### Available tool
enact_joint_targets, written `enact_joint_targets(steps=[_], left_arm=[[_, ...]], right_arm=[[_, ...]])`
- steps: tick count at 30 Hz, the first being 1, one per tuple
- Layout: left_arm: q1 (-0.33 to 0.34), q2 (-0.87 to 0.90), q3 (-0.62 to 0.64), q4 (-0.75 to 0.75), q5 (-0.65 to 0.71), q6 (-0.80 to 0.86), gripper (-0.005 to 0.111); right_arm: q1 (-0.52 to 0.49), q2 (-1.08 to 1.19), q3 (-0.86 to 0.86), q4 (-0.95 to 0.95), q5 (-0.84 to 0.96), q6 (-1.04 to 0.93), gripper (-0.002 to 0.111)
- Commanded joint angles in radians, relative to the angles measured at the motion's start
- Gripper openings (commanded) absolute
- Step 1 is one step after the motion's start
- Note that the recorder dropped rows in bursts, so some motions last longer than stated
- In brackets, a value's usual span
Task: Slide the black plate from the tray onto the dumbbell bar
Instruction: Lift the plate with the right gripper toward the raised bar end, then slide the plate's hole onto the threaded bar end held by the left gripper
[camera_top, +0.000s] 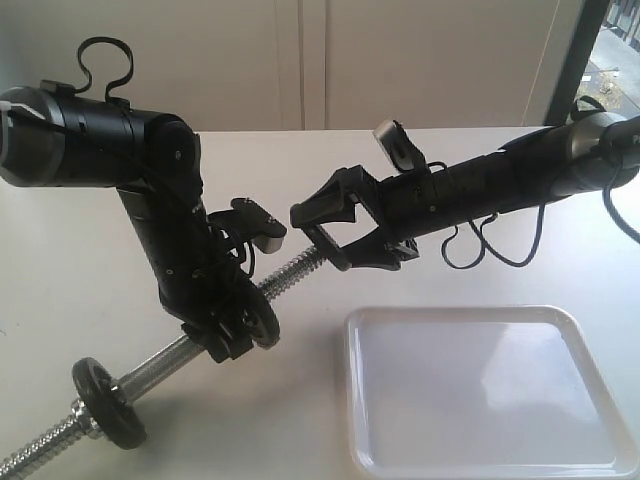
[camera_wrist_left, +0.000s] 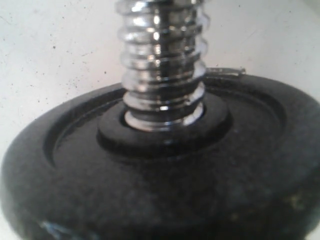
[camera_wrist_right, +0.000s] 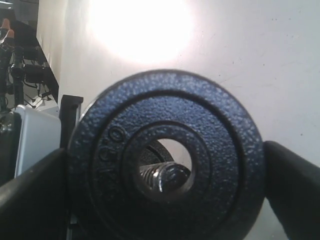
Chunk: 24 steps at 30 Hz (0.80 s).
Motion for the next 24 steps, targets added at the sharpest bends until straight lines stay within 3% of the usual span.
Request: enact_joint_targets(steps=[1, 10, 24], left_arm=[[-0.004, -0.051, -0.018, -0.047, 0.007, -0.003, 0.0], [-0.004, -0.051, -0.018, -0.043, 0.004, -0.003, 0.0], [-0.004, -0.09, -0.018, -0.047, -0.012, -0.006, 0.0]], right_arm=[[-0.012, -0.016, -0.005, 0.049, 0.069, -0.008, 0.0], [-0.068, -0.016, -0.005, 0.05, 0.131, 0.001, 0.0], [-0.068, -0.016, -0.005, 0.055, 0.131, 0.001, 0.0]])
